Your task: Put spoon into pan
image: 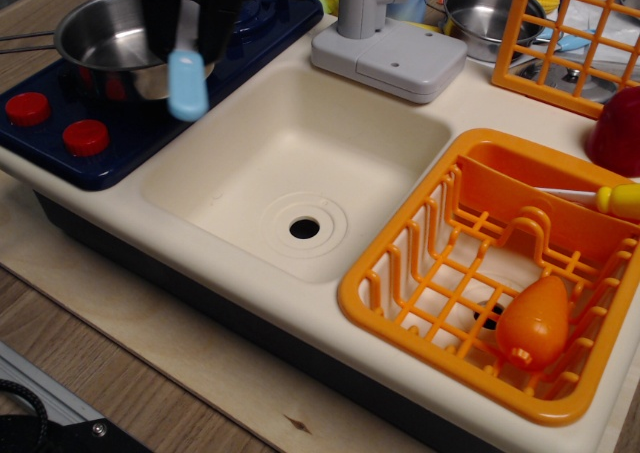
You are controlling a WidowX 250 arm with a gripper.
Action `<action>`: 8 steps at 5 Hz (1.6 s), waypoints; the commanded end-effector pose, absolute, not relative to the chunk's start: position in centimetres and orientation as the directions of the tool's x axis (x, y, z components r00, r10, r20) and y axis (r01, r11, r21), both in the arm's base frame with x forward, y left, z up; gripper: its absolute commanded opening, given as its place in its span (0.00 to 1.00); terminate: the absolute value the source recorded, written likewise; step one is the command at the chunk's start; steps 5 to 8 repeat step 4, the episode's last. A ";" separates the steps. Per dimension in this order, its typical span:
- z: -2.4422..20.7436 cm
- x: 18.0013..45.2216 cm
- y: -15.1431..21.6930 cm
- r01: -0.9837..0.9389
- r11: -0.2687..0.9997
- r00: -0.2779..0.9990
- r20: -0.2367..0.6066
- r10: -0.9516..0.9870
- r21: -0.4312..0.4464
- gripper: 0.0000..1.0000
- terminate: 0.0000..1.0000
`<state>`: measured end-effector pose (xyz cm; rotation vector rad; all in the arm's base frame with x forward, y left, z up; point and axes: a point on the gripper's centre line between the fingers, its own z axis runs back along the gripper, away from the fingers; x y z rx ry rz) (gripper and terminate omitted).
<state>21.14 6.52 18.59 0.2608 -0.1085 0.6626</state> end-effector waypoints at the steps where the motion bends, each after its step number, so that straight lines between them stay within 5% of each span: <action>1: 19.6 21.9 11.7 -0.529 0.828 0.840 0.255 0.480 0.185 0.00 0.00; 2: 19.0 23.0 13.3 -0.482 0.860 0.864 0.255 0.434 0.168 0.00 0.00; 3: 18.3 24.2 14.2 -0.439 0.887 0.879 0.275 0.390 0.145 1.00 0.00; 4: 18.3 24.2 14.2 -0.439 0.887 0.879 0.275 0.390 0.145 1.00 1.00; 8: 18.3 24.2 14.2 -0.439 0.887 0.879 0.275 0.390 0.145 1.00 1.00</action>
